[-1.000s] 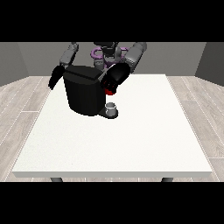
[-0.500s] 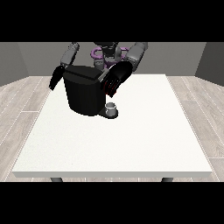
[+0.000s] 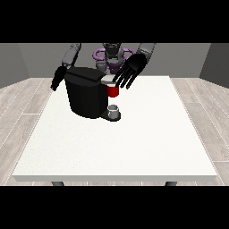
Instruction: Insert the coffee pod into the coffee machine and close the lid
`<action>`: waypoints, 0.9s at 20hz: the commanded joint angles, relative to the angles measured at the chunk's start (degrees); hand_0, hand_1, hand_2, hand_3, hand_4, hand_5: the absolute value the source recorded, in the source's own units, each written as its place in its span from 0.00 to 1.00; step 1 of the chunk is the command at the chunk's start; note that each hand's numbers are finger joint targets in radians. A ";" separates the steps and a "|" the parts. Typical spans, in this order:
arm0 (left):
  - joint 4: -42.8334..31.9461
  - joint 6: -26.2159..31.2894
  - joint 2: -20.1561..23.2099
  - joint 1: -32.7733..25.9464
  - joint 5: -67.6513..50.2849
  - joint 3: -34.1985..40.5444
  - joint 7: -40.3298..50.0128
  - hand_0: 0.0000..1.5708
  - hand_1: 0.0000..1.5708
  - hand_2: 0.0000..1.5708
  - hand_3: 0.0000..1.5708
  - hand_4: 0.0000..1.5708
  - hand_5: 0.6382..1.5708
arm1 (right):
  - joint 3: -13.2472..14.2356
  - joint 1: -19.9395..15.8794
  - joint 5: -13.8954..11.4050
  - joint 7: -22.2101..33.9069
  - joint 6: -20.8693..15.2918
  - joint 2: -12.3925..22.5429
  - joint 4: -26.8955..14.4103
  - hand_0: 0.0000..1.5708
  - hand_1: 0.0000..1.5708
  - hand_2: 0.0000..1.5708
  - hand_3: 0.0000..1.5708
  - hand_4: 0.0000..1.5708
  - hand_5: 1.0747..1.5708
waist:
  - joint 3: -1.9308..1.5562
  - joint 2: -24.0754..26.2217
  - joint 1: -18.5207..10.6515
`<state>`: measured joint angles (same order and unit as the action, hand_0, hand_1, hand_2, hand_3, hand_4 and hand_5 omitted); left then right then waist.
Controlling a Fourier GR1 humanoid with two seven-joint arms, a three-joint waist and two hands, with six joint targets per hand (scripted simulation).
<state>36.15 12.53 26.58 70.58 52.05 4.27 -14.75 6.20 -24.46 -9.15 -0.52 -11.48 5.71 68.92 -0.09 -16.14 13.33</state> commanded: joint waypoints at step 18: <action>1.18 4.34 -24.23 -36.43 -28.26 17.47 -8.06 0.00 0.00 0.00 0.00 0.27 1.00 | 4.50 19.36 4.36 -3.90 2.64 0.72 -4.70 0.00 0.00 0.00 0.00 0.00 1.00 | 0.12 29.23 -17.92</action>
<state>37.45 15.53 3.75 42.65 26.17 20.58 -19.79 10.37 -7.59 -6.60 -4.21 -10.84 6.56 62.85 0.05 8.80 -2.85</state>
